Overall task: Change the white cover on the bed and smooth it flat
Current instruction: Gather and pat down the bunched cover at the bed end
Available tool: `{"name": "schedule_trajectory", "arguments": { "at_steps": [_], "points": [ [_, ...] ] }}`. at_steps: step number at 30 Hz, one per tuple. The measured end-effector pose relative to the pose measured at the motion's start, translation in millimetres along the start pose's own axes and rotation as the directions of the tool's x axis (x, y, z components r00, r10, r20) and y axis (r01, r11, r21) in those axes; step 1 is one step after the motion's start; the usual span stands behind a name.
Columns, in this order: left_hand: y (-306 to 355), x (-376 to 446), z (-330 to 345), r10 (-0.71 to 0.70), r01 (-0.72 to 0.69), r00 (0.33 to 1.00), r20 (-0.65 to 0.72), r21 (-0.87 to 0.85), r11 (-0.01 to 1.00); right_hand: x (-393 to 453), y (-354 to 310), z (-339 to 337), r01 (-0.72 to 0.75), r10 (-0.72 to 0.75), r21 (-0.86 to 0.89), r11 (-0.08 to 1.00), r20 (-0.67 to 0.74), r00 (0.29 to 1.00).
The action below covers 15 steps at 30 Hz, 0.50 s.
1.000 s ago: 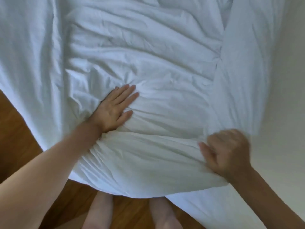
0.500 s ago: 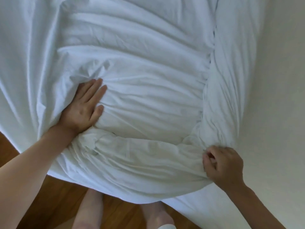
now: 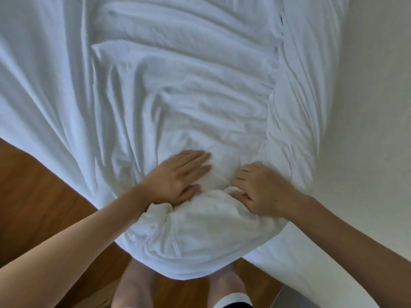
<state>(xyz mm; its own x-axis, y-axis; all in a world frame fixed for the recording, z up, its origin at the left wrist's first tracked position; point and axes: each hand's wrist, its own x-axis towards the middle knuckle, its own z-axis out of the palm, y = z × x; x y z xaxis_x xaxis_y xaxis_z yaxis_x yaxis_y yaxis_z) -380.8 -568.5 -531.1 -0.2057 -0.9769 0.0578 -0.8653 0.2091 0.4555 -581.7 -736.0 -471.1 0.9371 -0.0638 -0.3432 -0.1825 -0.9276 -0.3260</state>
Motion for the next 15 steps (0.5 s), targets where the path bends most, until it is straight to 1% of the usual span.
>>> {"name": "schedule_trajectory", "arguments": {
  "at_steps": [1,3,4,5,6,7,8,9,10,11,12,13,15],
  "points": [
    [-6,-7,5,-0.028,0.028,1.000,-0.010,0.021,0.999,-5,-3,0,0.001,-0.001,0.013,1.000,0.016,1.000],
    [-15,-20,14,-0.078,0.081,0.996,-0.048,0.062,0.995,-17,-12,2,-0.044,0.042,0.034,0.998,0.049,0.998],
    [-18,-24,16,-0.114,0.120,0.991,-0.076,0.074,0.990,-23,-16,4,-0.059,0.058,0.032,0.998,0.023,0.998],
    [-20,-26,18,-0.141,0.153,0.982,-0.123,0.092,0.984,-26,-19,7,-0.047,0.047,0.015,0.999,-0.033,0.998],
    [-20,-28,21,-0.162,0.180,0.973,-0.162,0.102,0.978,-29,-21,10,-0.020,0.021,0.007,1.000,-0.119,0.993],
    [-21,-28,24,-0.157,0.181,0.969,-0.192,0.110,0.977,-34,-22,13,-0.010,0.012,0.007,1.000,-0.236,0.972],
    [-23,-27,27,-0.139,0.167,0.967,-0.212,0.122,0.978,-41,-23,15,-0.017,0.020,0.011,1.000,-0.360,0.933],
    [-24,-28,29,-0.137,0.169,0.965,-0.224,0.128,0.977,-51,-24,15,-0.026,0.027,0.009,1.000,-0.476,0.879],
    [-25,-30,32,-0.149,0.184,0.960,-0.236,0.132,0.974,-68,-23,17,-0.044,0.036,-0.001,0.999,-0.571,0.820],
    [-26,-32,33,-0.157,0.195,0.956,-0.247,0.139,0.971,-91,-20,20,-0.083,0.058,-0.010,0.997,-0.634,0.771],
    [-26,-33,35,-0.154,0.196,0.954,-0.257,0.147,0.969,-119,-14,24,-0.129,0.089,-0.012,0.992,-0.664,0.743],
    [-25,-33,36,-0.149,0.195,0.953,-0.265,0.156,0.968,-146,-9,28,-0.170,0.118,-0.013,0.985,-0.665,0.737],
    [-21,-32,36,-0.162,0.212,0.947,-0.277,0.161,0.964,-185,-5,47,-0.263,0.199,-0.016,0.965,-0.611,0.766]
  ]
}}
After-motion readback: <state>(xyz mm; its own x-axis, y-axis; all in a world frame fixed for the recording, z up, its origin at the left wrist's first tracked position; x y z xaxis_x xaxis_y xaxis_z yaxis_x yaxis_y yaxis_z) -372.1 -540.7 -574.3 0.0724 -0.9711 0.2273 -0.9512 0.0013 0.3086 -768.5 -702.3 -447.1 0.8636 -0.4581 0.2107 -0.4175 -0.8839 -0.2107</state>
